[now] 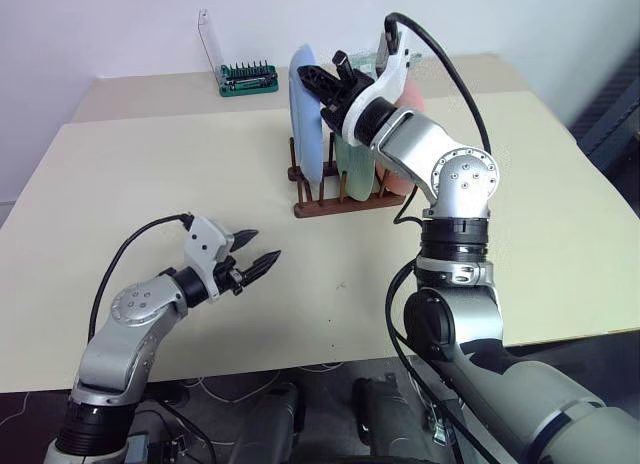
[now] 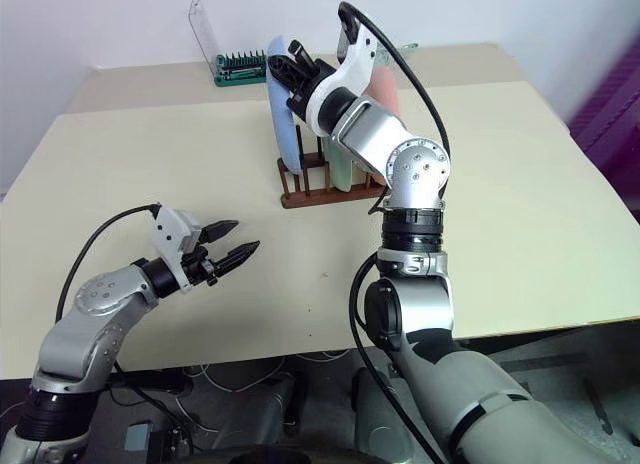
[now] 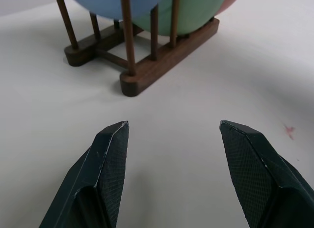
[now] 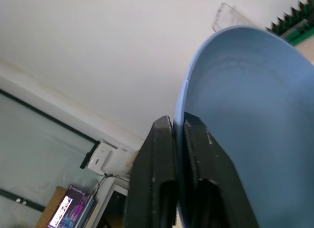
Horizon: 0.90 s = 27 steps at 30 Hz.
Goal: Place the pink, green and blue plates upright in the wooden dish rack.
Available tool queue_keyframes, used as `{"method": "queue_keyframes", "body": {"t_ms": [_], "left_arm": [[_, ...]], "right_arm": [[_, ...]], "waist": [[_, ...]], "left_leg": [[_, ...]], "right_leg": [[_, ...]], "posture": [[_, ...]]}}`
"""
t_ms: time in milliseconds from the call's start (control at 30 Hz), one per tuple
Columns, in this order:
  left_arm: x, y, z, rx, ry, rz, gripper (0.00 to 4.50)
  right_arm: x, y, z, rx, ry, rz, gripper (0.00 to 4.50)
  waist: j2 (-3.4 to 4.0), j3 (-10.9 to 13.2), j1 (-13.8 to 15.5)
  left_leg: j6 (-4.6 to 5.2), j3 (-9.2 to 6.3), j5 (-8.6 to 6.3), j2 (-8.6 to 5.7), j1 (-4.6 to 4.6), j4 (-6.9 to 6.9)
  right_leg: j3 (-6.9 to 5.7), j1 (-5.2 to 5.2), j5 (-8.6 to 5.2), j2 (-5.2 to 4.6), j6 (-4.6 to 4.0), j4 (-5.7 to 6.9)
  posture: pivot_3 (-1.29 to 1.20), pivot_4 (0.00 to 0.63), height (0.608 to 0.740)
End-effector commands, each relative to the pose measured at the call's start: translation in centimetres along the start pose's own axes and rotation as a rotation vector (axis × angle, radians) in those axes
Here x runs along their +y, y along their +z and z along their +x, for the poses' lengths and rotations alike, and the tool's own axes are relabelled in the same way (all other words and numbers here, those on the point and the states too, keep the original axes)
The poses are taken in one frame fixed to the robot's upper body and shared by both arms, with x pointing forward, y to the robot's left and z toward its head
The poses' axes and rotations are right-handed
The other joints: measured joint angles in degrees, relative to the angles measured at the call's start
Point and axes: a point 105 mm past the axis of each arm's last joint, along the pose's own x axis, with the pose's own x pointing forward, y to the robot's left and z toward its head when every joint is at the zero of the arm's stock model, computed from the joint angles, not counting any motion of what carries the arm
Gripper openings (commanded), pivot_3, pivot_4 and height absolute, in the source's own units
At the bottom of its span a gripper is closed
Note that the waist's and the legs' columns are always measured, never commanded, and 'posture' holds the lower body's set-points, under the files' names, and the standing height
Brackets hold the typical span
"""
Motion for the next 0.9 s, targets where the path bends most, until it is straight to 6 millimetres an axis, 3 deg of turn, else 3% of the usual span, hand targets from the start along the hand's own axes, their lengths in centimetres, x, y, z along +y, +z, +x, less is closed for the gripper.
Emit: {"method": "queue_keyframes", "body": {"t_ms": [33,133,233,500,600,700,800,900], "left_arm": [[-0.6,1.1,-0.2,-0.03,-0.022,0.031,3.03],[-0.7,1.0,-0.2,-0.029,-0.025,0.028,3.03],[-0.8,1.0,-0.1,-0.029,-0.029,0.027,3.03],[-1.1,1.1,0.2,-0.036,-0.038,0.023,3.03],[-0.9,1.1,0.2,-0.04,-0.028,0.023,3.03],[-0.9,1.0,0.0,-0.038,-0.026,0.019,3.03],[-0.7,0.3,-0.1,-0.016,-0.032,0.017,3.03],[-0.6,0.2,0.2,-0.015,-0.04,0.013,3.03]], "right_arm": [[1.5,0.8,0.2,-0.036,0.037,-0.04,1.97],[2.0,1.0,0.2,-0.053,0.045,-0.144,3.46],[2.7,1.5,0.1,-0.073,0.069,-0.227,3.46],[5.1,3.3,-1.4,-0.125,0.161,-0.729,3.46],[6.0,4.2,-5.6,-0.144,0.344,-0.994,3.46],[3.7,4.6,-9.8,-0.068,0.379,-1.145,3.46],[-2.8,7.0,-15.2,0.068,0.119,-1.217,3.46],[-6.5,6.2,-19.4,0.235,0.025,-1.209,3.46]], "waist": [[0.0,0.0,0.0],[0.0,0.0,-0.02],[0.0,0.0,-0.01],[0.0,0.0,0.06],[-0.06,-0.02,0.67],[-0.11,-0.03,0.91],[-0.12,-0.03,0.86],[-0.03,-0.02,1.44]], "left_leg": [[0.0,0.0,0.0,0.0,0.0,0.0],[0.0,0.01,0.0,0.0,0.0,0.0],[0.0,0.03,0.0,0.01,0.0,-0.01],[0.0,0.06,0.0,0.01,0.0,0.01],[0.0,0.06,0.0,0.0,-0.02,0.01],[0.1,-0.03,-0.07,-0.01,-0.02,0.06],[0.17,0.02,-0.1,0.01,0.02,0.1],[0.2,0.08,-0.12,0.04,0.02,0.09]], "right_leg": [[0.0,0.0,0.0,0.0,0.0,0.0],[0.01,0.0,0.0,0.0,0.0,0.0],[0.01,-0.01,0.0,0.01,0.0,0.0],[0.0,0.0,0.0,0.0,0.0,-0.01],[0.0,-0.01,0.0,0.0,0.0,-0.03],[-0.17,0.25,0.0,0.0,0.04,-0.32],[-0.14,0.46,0.0,-0.05,0.04,-0.65],[-0.14,0.51,-0.02,-0.08,0.01,-0.78]], "posture": [[0.0,0.15,0.74],[0.0,0.15,0.74],[0.0,0.15,0.74],[0.0,0.15,0.74],[0.0,0.15,0.74],[0.0,0.15,0.74],[0.0,0.15,0.74],[0.0,0.15,0.74]]}}
